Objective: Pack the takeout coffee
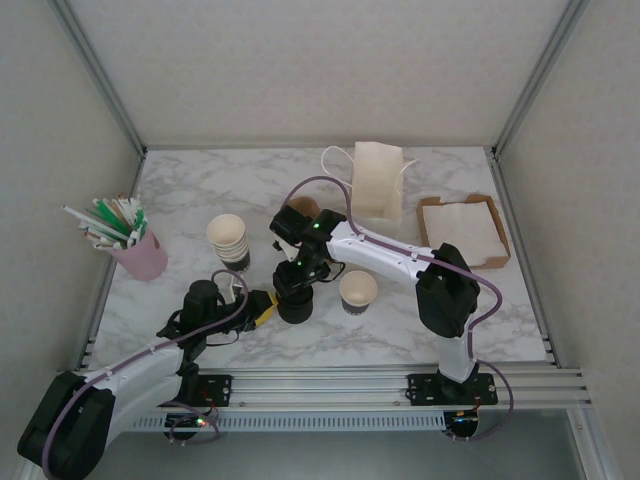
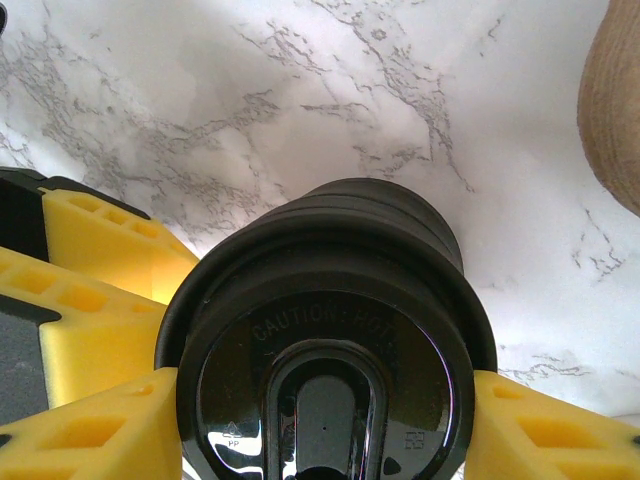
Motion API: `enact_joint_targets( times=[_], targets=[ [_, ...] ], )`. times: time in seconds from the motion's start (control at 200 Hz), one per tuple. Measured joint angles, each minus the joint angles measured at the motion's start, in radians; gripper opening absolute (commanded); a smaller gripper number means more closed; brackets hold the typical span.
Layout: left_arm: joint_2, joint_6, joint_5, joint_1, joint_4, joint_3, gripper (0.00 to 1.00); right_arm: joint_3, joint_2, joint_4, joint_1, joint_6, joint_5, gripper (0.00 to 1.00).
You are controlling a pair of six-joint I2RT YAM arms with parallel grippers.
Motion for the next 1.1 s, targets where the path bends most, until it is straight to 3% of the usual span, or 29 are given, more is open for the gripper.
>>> enact_joint_targets(
  times=[0.721,0.966,1.097],
  targets=[
    [-0.032,0.012,-0.001,0.003,-0.058,0.000,0.46,0.000,-0.024,-0.024,0.001,0.000,0.020,0.62],
    [-0.141,0.033,-0.008,0.008,-0.189,0.067,0.63,0.006,-0.079,-0.053,0.010,0.000,0.045,0.62],
    [-0.208,0.050,-0.015,0.009,-0.268,0.124,0.81,0.010,-0.126,-0.055,0.012,0.002,0.058,0.62]
  ],
)
